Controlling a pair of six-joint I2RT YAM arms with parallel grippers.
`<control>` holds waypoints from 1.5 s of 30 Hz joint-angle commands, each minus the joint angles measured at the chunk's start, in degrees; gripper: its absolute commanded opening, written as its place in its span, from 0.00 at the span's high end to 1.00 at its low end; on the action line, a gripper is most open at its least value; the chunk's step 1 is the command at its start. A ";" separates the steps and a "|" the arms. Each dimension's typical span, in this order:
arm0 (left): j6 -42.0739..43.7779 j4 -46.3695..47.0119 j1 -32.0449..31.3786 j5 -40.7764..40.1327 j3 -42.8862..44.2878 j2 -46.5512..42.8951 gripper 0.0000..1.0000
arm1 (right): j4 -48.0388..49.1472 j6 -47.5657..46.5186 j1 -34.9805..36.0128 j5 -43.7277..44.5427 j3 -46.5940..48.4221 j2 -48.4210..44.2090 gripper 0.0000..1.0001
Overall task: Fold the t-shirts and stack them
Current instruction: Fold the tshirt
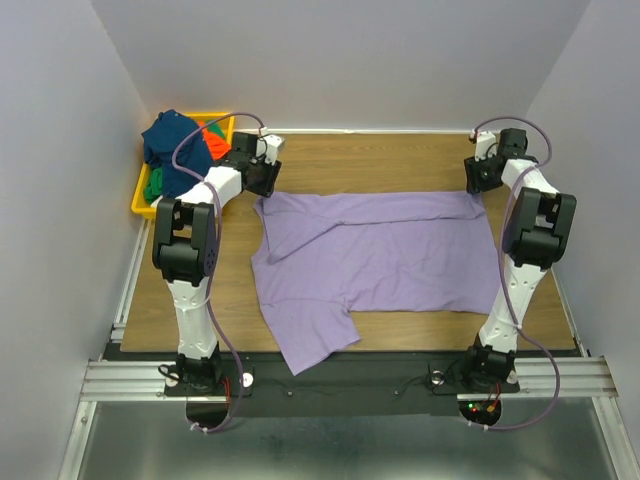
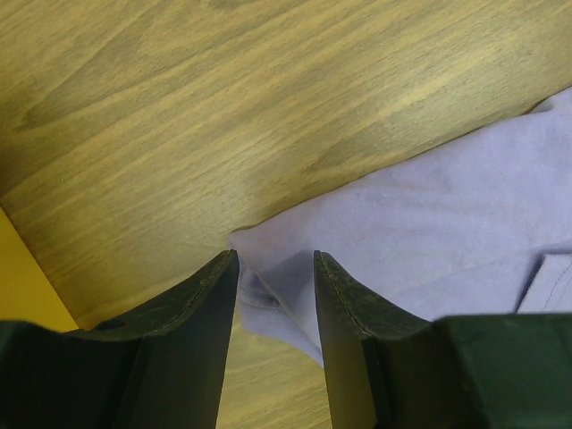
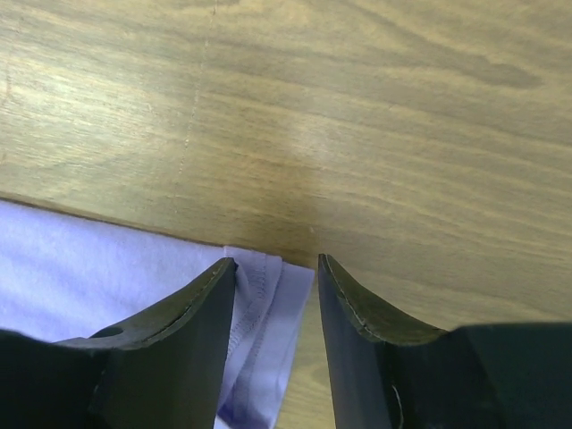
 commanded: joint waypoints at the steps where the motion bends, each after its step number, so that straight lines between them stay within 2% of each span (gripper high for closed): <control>1: 0.93 0.41 -0.27 -0.32 2.94 -0.20 0.50 | 0.26 2.01 -0.30 -1.10 2.94 1.52 0.52; 5: 0.93 0.50 -0.44 -0.41 2.68 0.15 0.50 | 0.26 1.75 -0.30 0.04 3.12 2.48 0.57; 9: 1.20 0.50 -0.44 -1.02 2.59 0.68 0.57 | 0.26 1.05 -0.30 1.09 2.77 3.10 0.69; 15: 2.16 0.32 -0.44 -3.57 2.06 1.29 0.84 | 0.26 1.75 -0.30 1.36 1.80 0.82 0.85; 16: 2.43 -0.12 -0.44 -3.84 2.06 1.47 0.87 | 0.26 1.75 -0.30 1.62 1.63 0.47 0.92; 17: 2.60 -0.12 -0.44 -4.45 1.98 1.64 0.96 | 0.26 1.84 -0.30 1.89 1.45 -0.41 0.97; 18: 2.78 -0.21 -0.35 -4.80 1.80 1.56 1.00 | 0.26 2.36 -0.48 1.98 1.19 -0.85 0.99; 28: 4.01 2.25 2.11 -3.49 -1.89 -2.84 1.00 | 0.26 8.07 -4.51 1.98 0.04 -4.81 1.00; 35: 4.36 2.25 2.19 -3.40 -1.45 -2.58 1.00 | 0.18 12.47 -7.95 1.89 -0.40 -2.53 0.99; 40: 4.27 2.52 2.37 -3.40 -1.45 -1.87 1.00 | 0.09 15.20 -9.80 -1.44 1.18 -0.77 1.00; 41: 4.19 2.43 2.37 -3.23 -1.28 -1.61 1.00 | 0.09 15.46 -9.80 -1.54 1.53 -0.51 0.98; 43: 3.84 2.87 2.37 -3.05 -0.93 -1.43 1.00 | 0.09 16.34 -9.80 -2.33 3.02 0.55 0.89; 45: 3.40 3.13 2.37 -2.61 0.39 -0.82 1.00 | 0.18 16.52 -9.80 -2.15 4.25 1.43 0.86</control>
